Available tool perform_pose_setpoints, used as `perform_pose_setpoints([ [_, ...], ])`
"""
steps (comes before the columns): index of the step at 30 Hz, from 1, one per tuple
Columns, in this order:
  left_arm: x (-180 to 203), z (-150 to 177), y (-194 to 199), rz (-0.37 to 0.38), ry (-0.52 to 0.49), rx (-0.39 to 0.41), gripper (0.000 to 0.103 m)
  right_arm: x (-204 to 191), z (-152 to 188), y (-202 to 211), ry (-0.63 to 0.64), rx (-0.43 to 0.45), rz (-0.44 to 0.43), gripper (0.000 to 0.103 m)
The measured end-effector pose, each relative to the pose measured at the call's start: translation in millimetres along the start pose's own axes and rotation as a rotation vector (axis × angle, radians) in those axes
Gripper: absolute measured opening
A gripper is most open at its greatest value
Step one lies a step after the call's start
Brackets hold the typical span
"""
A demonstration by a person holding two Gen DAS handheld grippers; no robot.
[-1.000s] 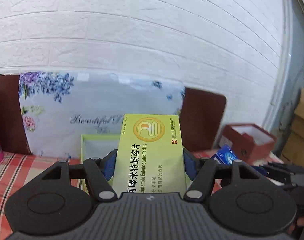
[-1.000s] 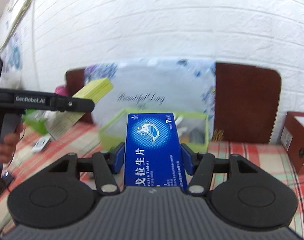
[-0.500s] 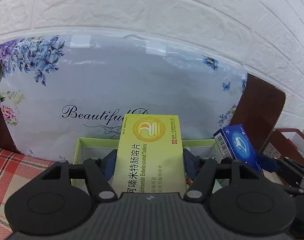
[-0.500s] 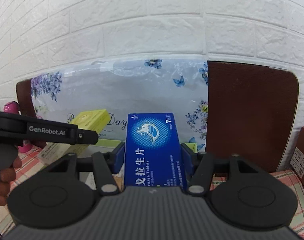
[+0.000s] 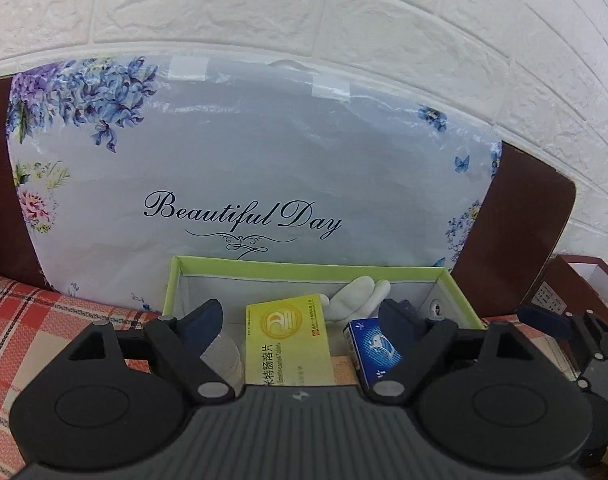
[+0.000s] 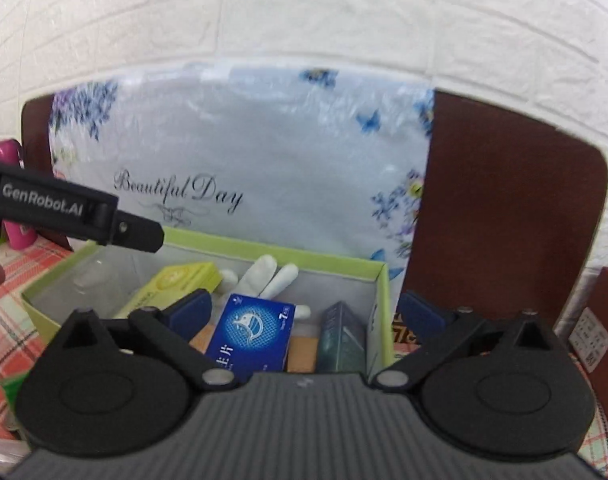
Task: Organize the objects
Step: 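Lower both medicine boxes into the lime-green box and open both grippers, then grasp the steel wool scrubber with the left gripper while the right gripper grasps the olive-green box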
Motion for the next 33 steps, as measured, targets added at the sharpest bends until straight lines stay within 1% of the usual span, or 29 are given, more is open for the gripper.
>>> perform_pose_setpoints([
  [3, 9.4, 6.3, 30.7, -0.020, -0.022, 0.027, 0.088, 3.4, -0.3, 31.2, -0.018, 0.014, 0.007, 0.103],
  [5, 12.7, 13.7, 50.6, -0.048, -0.046, 0.041, 0.088, 4.5, -1.7, 49.6, -0.030, 0.012, 0.009, 0.103],
  [9, 12.5, 37.6, 85.7, -0.090, -0.089, 0.047, 0.090, 0.4, 9.6, 88.9, -0.052, 0.002, 0.004, 0.103],
  [13, 2.7, 70.4, 108.9, -0.107, -0.068, 0.006, 0.090, -5.8, 27.6, 123.8, -0.095, -0.011, -0.002, 0.103],
  [15, -0.2, 88.3, 116.1, -0.131, -0.069, -0.015, 0.090, -11.3, 40.7, 136.7, -0.125, -0.031, -0.018, 0.103],
  [19, -7.5, 117.9, 124.3, -0.197, -0.085, -0.041, 0.090, -25.0, 69.6, 154.6, -0.168, -0.085, -0.044, 0.103],
  [23, -20.6, 135.3, 125.7, -0.248, -0.072, -0.083, 0.090, -41.3, 99.5, 162.9, -0.190, -0.160, -0.060, 0.103],
  [26, -27.5, 144.8, 129.3, -0.278, -0.078, -0.090, 0.090, -53.8, 119.5, 168.7, -0.212, -0.212, -0.078, 0.103],
  [29, -34.5, 152.6, 132.9, -0.283, -0.083, -0.104, 0.090, -64.3, 132.5, 172.8, -0.220, -0.254, -0.100, 0.103],
  [31, -42.7, 157.6, 137.1, -0.262, -0.079, -0.104, 0.090, -70.0, 135.5, 174.4, -0.203, -0.261, -0.107, 0.103],
  [33, -52.7, 163.6, 141.3, -0.221, -0.058, -0.120, 0.090, -75.5, 135.4, 172.9, -0.183, -0.252, -0.107, 0.103],
])
Point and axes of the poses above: each gripper's, at about its wrist camera, not at the fingertips, and y roughly against the way its jaws point, x to its right, z to its underside, the point moved 4 cm from there along -y, roughly the way its jaws point, and after that the axes turned 13 degrees about y, right-handed, at the moved point
